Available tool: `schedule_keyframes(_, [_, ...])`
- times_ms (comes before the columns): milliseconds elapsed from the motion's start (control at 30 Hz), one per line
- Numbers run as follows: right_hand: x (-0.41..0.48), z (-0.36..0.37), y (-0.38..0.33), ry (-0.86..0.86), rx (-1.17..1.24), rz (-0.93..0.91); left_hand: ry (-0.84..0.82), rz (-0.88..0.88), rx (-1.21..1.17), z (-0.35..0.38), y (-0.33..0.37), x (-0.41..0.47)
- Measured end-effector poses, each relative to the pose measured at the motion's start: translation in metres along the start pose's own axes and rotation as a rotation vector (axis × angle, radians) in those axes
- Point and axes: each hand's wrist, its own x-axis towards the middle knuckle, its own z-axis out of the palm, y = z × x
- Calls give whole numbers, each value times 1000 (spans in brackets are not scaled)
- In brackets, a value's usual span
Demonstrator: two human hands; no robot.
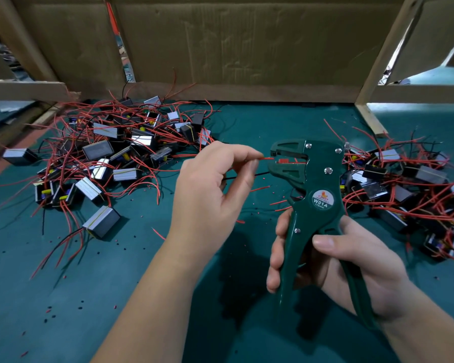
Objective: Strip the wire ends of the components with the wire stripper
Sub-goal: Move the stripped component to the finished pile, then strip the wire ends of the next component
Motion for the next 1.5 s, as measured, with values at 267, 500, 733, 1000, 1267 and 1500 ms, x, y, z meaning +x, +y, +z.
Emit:
schedule_keyframes(267, [1,2,0,39,-69,23,-19,12,-18,-1,-1,-1])
schedule_keyframes(500, [2,4,-2,58,-88,49,-25,24,-16,0,-1,-1])
schedule_keyframes(733, [4,10,2,186,-42,-5,-80,-25,21,0,1,-3])
schedule_keyframes(1000, [6,7,-1,99,138,-51,-208,-188,18,-1,-4,-3])
schedule_keyframes(1267, [4,-1,-6,105,167,85,-110,-365,-379,-5,-2,2])
schedule_keyframes(1500, [2,2,-8,-80,142,120,-117,-344,-303,-6,2,3])
